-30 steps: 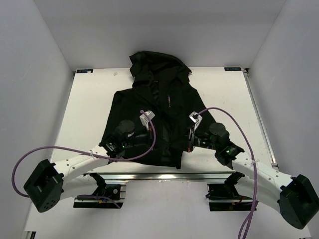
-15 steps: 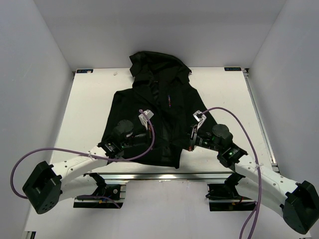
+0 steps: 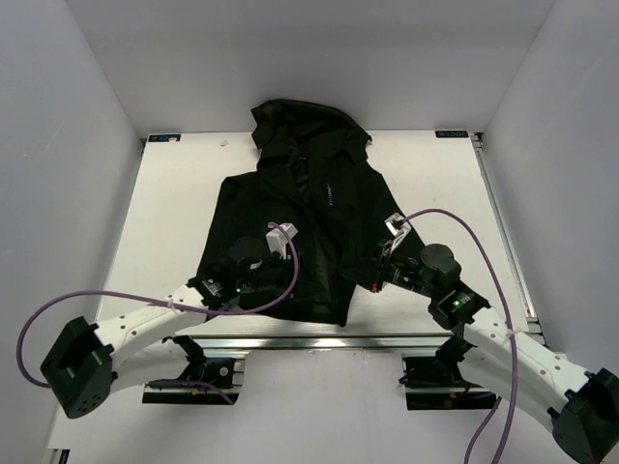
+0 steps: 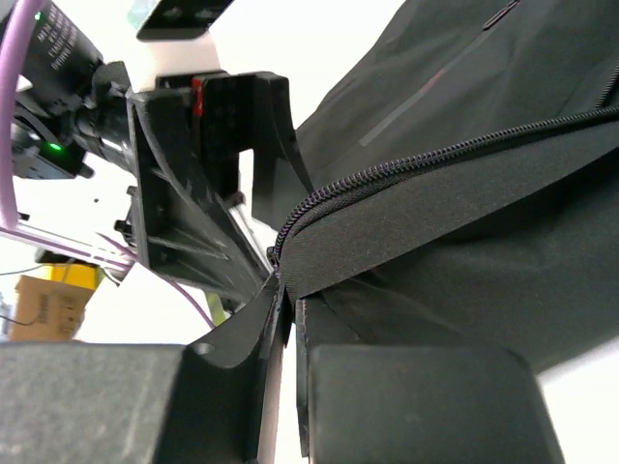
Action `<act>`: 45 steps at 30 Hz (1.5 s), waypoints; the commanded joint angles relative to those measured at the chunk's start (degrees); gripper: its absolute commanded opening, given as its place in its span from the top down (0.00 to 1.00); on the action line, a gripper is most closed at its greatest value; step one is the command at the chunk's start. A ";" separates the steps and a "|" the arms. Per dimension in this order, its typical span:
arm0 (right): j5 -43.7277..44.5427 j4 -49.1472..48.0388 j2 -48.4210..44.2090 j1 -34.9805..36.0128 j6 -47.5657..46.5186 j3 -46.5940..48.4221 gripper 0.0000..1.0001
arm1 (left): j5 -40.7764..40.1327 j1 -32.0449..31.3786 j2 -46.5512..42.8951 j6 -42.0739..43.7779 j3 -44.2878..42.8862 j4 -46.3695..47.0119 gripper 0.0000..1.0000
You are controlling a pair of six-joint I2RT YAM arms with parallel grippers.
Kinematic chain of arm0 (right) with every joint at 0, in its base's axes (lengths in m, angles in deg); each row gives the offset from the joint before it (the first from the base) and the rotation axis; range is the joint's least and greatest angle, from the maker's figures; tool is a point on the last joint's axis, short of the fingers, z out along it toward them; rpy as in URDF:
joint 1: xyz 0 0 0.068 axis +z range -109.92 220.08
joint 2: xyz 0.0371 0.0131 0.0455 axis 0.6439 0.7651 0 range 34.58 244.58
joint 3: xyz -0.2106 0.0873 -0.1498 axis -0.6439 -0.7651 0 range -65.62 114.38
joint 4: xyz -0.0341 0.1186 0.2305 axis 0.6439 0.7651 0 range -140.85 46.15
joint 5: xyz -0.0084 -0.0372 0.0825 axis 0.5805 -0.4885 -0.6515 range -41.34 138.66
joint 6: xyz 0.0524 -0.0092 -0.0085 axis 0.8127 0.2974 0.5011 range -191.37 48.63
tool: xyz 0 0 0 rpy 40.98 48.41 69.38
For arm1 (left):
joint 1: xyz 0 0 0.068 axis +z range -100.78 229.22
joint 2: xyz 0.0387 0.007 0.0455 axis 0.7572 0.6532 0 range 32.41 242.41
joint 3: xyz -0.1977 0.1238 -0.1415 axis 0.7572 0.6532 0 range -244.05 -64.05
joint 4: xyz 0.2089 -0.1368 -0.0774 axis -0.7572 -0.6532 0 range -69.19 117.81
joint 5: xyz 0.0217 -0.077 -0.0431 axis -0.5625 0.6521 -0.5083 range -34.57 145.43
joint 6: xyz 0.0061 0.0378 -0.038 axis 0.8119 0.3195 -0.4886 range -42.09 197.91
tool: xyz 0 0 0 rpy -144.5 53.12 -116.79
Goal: Zip up the jacket
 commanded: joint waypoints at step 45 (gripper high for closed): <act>12.41 20.83 -10.41 -0.29 -7.91 -3.91 1.00 | -40.54 -14.71 43.12 -3.63 -30.69 -44.90 0.25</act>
